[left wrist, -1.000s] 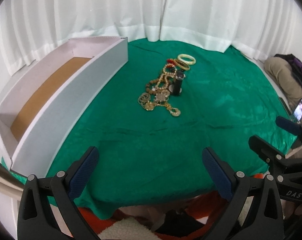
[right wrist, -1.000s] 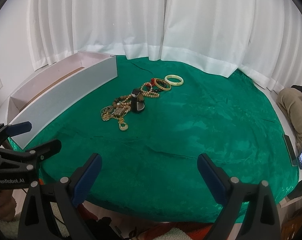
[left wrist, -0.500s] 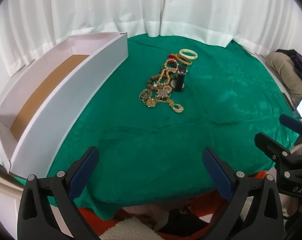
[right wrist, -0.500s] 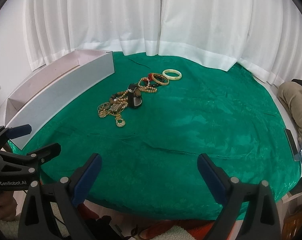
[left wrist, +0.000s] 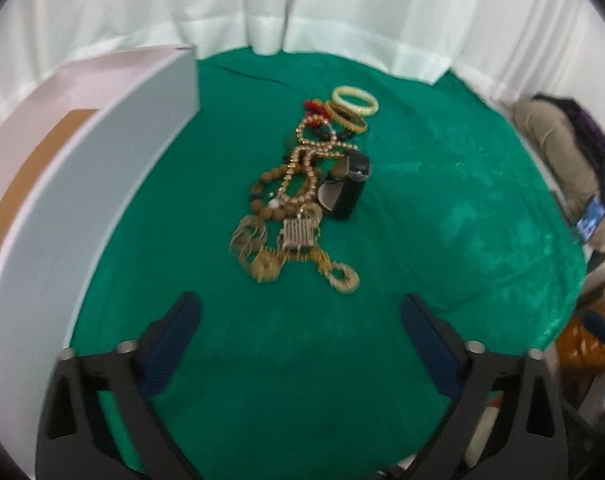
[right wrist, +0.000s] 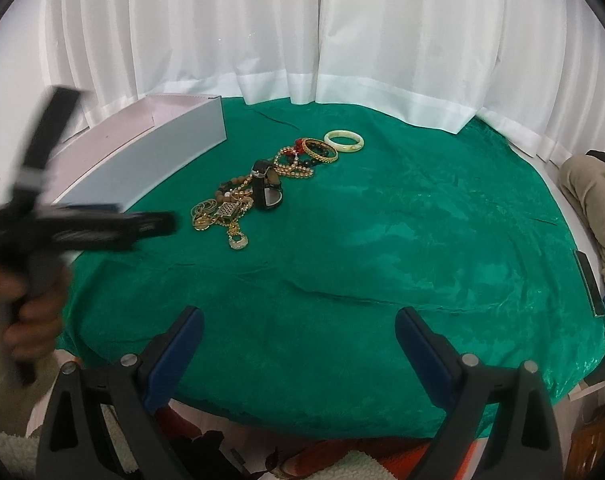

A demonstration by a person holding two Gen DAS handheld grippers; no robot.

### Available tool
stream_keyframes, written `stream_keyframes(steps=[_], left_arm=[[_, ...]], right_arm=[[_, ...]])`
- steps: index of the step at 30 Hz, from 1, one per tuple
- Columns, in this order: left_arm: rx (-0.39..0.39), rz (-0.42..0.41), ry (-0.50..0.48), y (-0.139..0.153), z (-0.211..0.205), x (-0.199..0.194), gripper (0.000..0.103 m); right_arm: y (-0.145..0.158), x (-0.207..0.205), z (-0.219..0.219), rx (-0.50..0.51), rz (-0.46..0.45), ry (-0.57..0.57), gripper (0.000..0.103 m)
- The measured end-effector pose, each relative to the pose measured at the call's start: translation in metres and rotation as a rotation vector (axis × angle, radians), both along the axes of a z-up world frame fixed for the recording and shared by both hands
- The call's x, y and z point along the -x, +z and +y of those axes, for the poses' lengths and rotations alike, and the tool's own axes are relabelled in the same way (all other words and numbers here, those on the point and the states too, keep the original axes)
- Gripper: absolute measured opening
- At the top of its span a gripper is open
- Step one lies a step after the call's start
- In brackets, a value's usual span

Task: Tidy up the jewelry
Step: 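Reach into the jewelry pile and grasp the square gold lattice pendant with the left tool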

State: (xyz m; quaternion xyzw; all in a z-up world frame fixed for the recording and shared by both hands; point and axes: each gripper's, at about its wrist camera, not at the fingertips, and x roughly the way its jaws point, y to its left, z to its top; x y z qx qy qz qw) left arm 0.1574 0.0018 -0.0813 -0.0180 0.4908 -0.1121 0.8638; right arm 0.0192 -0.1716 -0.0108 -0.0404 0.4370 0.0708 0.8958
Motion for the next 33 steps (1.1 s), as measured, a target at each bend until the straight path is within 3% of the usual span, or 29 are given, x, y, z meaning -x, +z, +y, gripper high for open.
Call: stream_keyframes(steps=[1,6,9,11,13,15,20,29,33], left_arm=[[-0.014,0.021,-0.01,-0.01,-0.005,-0.014,0.077],[-0.024,0.082,0.011,-0.043,-0.013,-0.048,0.059],[-0.055,0.08,0.01,-0.049,-0.018,-0.058,0.049],[-0.072,0.069,0.012,-0.05,-0.021,-0.061,0.048],[-0.082,0.069,0.007,-0.051,-0.024,-0.063,0.037],[-0.089,0.078,0.002,-0.051,-0.026,-0.063,0.032],[-0.053,0.088,0.003,-0.044,-0.018,-0.059,0.031],[0.095,0.017,0.098,0.017,0.044,-0.023,0.031],[0.116,-0.009,0.155,0.035,0.071,-0.008,0.031]], right_arm=[[0.0,0.0,0.0,0.001,-0.001,-0.002,0.098],[-0.004,0.001,-0.011,-0.007,0.009,-0.03,0.098],[-0.01,-0.001,-0.017,-0.013,0.026,-0.039,0.098],[-0.012,-0.002,-0.02,-0.018,0.033,-0.042,0.098],[-0.012,-0.004,-0.02,-0.021,0.034,-0.042,0.098],[-0.012,-0.005,-0.02,-0.022,0.032,-0.039,0.098],[-0.013,-0.005,-0.023,-0.024,0.033,-0.051,0.098],[-0.014,-0.024,-0.033,-0.059,0.043,-0.075,0.098],[-0.015,-0.047,-0.032,-0.098,0.046,-0.052,0.098]])
